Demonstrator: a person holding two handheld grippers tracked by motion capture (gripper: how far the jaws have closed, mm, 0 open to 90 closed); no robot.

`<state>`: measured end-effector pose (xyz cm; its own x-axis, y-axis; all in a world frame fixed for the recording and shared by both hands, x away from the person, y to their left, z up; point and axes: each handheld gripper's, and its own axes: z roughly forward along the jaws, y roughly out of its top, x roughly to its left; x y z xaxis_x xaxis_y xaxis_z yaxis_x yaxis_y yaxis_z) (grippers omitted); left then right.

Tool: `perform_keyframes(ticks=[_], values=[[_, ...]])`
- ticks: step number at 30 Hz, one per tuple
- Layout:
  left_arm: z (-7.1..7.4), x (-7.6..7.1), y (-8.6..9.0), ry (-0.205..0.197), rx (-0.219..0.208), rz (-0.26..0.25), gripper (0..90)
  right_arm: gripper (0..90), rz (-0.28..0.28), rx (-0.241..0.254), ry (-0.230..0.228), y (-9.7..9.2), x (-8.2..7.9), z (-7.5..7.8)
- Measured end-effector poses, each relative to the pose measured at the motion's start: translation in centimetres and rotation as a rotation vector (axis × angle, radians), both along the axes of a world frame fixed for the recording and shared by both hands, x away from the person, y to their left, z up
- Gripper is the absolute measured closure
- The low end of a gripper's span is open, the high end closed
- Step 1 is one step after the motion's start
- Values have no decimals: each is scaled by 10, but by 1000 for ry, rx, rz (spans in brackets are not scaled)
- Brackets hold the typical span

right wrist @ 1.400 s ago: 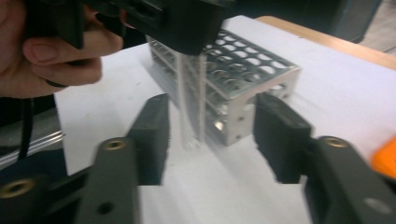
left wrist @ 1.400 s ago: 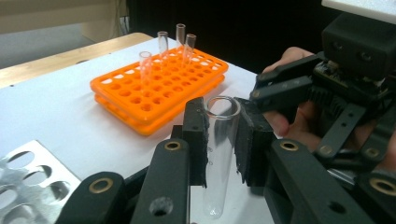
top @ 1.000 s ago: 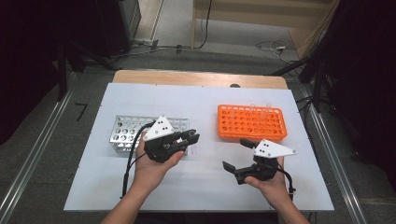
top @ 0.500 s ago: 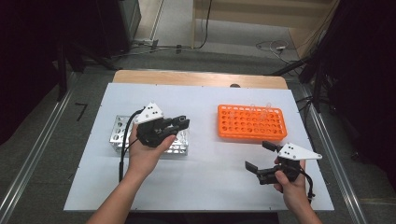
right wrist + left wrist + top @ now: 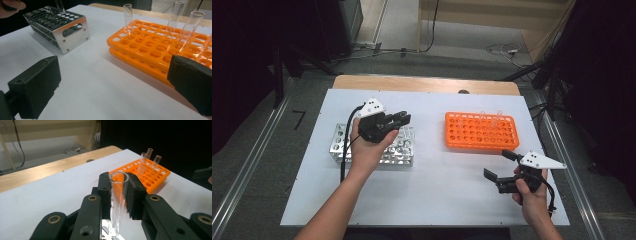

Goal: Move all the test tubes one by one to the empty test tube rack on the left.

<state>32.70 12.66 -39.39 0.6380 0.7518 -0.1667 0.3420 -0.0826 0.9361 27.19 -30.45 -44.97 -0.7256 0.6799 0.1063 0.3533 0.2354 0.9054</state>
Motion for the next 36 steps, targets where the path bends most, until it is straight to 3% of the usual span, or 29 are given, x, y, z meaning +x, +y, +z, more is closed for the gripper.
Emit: perform_keyframes(ticks=[8,17,28,36], values=[[-4,15,-1,-9,20,41,759,0,-14,4,7,-4,2,-1],[-15,27,-8,11,19,60,759,0,-11,4,5,-4,1,-1],[-24,29,-19,18,97,59,758,0,-11,7,4,-6,2,-2],[-29,27,-22,37,176,65,757,0,-15,7,4,-6,1,-2]])
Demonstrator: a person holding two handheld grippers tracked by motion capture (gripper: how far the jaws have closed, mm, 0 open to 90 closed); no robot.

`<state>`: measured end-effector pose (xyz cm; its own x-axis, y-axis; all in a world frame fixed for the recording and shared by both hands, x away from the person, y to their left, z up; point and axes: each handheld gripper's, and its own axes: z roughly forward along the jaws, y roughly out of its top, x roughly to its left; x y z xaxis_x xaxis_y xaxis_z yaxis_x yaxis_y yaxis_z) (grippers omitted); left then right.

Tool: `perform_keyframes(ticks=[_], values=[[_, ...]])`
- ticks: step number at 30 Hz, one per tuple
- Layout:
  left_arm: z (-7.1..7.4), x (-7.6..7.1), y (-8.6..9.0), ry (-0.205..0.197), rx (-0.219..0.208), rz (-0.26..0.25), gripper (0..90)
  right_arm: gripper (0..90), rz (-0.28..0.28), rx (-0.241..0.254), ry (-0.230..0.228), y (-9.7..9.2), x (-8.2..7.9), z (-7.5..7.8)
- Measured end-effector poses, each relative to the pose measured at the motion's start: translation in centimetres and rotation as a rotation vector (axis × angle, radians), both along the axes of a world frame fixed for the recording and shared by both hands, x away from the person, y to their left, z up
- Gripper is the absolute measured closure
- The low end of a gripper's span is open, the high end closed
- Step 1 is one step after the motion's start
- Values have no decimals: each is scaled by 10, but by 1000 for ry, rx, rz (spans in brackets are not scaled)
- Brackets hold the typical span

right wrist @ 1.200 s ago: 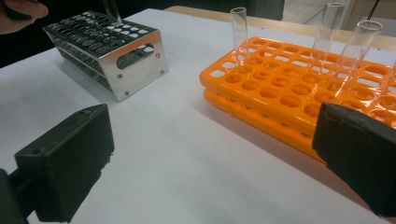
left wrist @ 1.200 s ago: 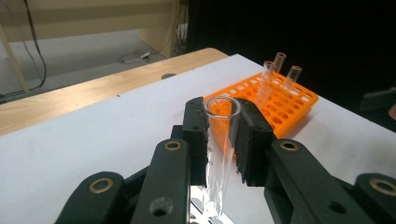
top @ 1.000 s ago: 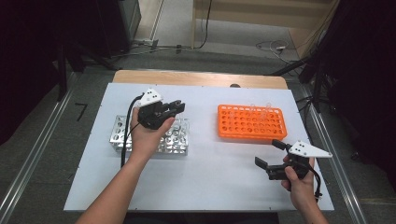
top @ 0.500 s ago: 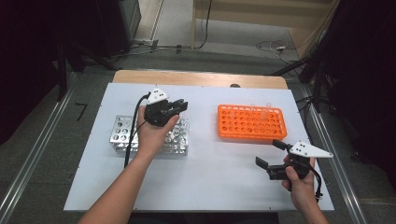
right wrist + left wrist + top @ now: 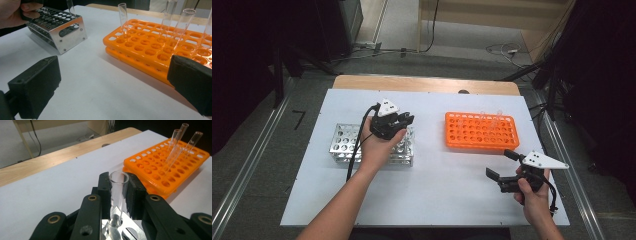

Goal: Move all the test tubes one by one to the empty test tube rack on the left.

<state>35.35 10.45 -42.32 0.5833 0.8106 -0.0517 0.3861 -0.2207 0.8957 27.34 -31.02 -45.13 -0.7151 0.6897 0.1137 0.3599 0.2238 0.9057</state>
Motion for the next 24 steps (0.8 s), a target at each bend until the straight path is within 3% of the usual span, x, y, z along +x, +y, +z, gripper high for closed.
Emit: perform_keyframes(ticks=[9,17,22,24], values=[[-3,-2,-6,22,71,-6,754,0,-1,-2,2,1,0,0],[-7,1,-6,89,88,2,749,0,1,2,3,0,0,0],[-7,2,-6,94,84,6,689,0,3,3,4,1,0,-1],[-6,1,-4,97,52,5,649,0,6,3,6,1,0,-1]])
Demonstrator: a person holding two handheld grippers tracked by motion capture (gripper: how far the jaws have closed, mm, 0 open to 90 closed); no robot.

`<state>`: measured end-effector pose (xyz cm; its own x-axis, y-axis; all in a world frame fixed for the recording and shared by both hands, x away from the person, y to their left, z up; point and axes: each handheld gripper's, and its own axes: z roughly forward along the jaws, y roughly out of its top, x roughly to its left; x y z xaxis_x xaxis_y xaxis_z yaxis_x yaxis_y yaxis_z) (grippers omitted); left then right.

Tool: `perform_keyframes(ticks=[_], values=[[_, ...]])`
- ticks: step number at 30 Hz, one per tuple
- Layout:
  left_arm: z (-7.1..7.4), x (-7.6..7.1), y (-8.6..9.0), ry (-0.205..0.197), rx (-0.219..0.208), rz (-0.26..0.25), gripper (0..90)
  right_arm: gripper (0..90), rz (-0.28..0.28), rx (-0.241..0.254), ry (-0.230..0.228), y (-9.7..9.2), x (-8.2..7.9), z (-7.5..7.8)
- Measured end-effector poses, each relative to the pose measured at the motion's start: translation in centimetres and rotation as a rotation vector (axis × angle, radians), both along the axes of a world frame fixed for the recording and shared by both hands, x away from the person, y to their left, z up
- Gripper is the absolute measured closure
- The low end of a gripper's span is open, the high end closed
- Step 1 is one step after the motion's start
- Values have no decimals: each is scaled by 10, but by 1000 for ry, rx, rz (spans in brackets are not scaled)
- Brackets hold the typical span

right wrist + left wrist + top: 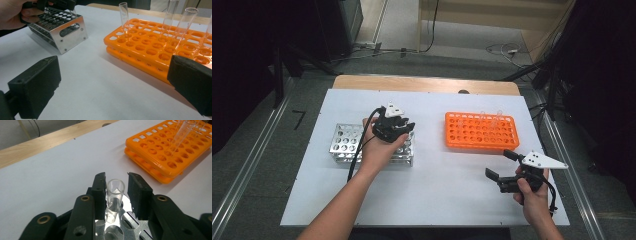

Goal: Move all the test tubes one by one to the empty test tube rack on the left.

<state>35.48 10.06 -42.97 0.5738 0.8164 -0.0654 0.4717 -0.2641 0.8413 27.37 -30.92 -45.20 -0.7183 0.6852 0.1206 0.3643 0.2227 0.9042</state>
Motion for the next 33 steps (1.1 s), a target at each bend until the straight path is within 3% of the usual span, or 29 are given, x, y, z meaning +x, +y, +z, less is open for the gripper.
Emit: perform_keyframes(ticks=[6,13,19,23,33], values=[[4,-6,8,-12,-84,-9,447,0,5,3,-2,0,0,0],[10,-24,16,-32,-194,-46,175,0,2,-1,-1,1,2,1],[15,-46,22,-53,-227,-82,4,0,-11,7,-3,-1,6,4],[16,-62,28,-75,-252,-100,0,0,-16,-1,-1,-1,10,6],[14,-98,39,-119,-264,-104,0,0,-59,3,5,-7,32,11]])
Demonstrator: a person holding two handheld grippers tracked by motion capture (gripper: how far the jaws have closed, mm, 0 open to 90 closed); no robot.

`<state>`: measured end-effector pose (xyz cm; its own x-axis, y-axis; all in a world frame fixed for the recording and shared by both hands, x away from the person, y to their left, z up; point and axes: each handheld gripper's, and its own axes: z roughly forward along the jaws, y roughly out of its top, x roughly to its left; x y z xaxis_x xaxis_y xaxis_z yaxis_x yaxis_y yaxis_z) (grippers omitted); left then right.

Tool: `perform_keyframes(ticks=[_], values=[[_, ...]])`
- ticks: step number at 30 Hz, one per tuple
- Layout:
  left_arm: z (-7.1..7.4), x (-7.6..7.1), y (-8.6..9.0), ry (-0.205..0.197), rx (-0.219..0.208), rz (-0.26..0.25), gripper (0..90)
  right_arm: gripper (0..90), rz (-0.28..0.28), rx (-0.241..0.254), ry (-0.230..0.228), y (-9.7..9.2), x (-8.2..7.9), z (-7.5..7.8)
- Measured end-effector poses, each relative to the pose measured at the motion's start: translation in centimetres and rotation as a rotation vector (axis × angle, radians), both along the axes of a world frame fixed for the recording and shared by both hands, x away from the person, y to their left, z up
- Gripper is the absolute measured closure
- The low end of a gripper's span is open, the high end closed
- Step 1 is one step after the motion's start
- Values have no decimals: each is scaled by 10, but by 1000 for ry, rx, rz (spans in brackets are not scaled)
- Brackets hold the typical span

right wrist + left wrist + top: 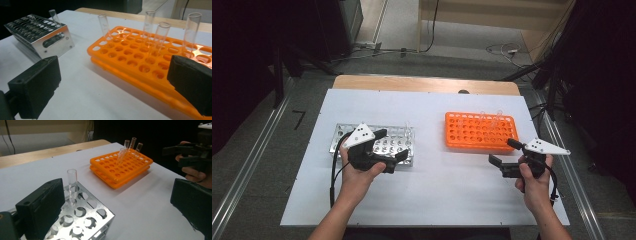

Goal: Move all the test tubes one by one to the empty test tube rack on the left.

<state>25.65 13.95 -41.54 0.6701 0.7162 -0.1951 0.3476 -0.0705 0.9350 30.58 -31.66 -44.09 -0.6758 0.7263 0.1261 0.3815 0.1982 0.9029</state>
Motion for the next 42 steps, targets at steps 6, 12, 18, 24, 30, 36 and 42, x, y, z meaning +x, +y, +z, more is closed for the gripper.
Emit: perform_keyframes(ticks=[6,12,18,24,30,36,42], values=[[-2,-16,5,-23,-12,4,0,40,-9,27,44,-2,18,-3],[-5,-28,11,-41,-11,4,0,177,-52,37,83,3,37,-11],[-14,-30,12,-23,-6,12,0,373,-136,30,97,10,55,-20],[-17,-30,11,-16,-3,13,0,541,-203,13,111,17,67,-24],[-18,-30,11,-15,0,14,0,636,-222,15,119,21,73,-25],[-18,-29,10,-12,-4,14,0,667,-244,-20,115,24,76,-30],[-18,-29,10,-14,-9,8,0,695,-242,-27,101,28,78,-35]])
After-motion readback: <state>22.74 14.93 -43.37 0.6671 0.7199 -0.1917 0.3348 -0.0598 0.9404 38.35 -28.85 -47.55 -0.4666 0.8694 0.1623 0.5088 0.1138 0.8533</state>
